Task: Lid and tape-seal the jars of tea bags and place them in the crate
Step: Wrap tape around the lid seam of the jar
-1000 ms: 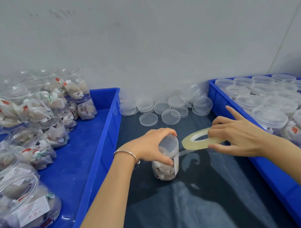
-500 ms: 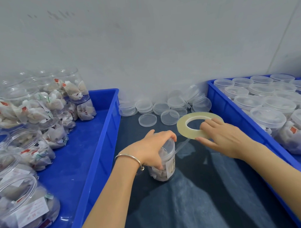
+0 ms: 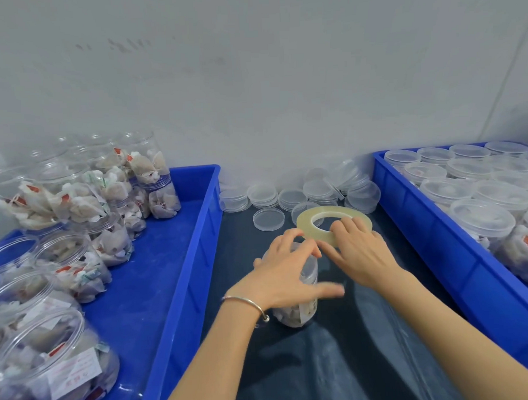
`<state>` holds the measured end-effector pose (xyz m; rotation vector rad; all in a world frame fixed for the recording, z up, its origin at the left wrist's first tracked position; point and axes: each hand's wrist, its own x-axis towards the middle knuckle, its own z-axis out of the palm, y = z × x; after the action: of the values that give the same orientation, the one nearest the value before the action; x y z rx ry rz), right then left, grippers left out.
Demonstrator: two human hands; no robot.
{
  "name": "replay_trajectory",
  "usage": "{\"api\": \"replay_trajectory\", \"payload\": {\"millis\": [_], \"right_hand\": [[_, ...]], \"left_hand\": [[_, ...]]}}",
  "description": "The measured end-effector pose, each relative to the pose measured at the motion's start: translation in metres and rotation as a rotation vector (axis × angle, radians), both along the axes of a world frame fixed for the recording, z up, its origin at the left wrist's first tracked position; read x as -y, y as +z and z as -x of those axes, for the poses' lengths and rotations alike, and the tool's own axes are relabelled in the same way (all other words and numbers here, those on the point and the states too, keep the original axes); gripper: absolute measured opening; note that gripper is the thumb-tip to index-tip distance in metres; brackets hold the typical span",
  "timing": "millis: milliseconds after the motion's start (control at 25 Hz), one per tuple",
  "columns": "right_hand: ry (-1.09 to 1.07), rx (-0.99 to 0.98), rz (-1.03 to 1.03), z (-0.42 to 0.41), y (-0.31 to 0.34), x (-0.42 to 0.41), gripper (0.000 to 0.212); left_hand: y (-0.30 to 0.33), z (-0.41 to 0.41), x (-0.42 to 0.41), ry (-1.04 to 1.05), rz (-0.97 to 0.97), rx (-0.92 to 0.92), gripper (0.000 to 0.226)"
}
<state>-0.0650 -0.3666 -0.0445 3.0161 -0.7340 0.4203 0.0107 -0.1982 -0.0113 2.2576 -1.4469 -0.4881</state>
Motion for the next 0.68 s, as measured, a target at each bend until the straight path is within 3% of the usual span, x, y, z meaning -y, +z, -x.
{"api": "replay_trajectory", "payload": {"millis": [80,160,280,400,600,680], "right_hand": [[0.001,-0.004,0.004,0.002,0.000,0.001,0.043],[0.007,-0.002,0.012,0.007,0.000,0.003,0.043],[0.010,-0.001,0.044,0.018,0.002,0.008,0.044],[0.047,-0.010,0.081,0.031,0.009,0.015,0.045],[0.175,-0.082,0.159,0.053,0.026,0.028,0.059],[0.222,-0.088,0.189,0.058,0.029,0.029,0.055]], "left_hand": [[-0.006,0.007,0.003,0.116,0.107,0.091,0.028],[-0.005,0.006,0.003,0.153,0.173,0.060,0.034],[0.006,-0.004,0.004,0.289,-0.023,0.003,0.079],[0.011,-0.005,0.009,0.353,-0.241,0.167,0.075],[0.026,-0.020,0.008,0.111,-0.270,0.117,0.063],[0.031,-0.027,0.004,-0.014,-0.268,0.080,0.064]]}}
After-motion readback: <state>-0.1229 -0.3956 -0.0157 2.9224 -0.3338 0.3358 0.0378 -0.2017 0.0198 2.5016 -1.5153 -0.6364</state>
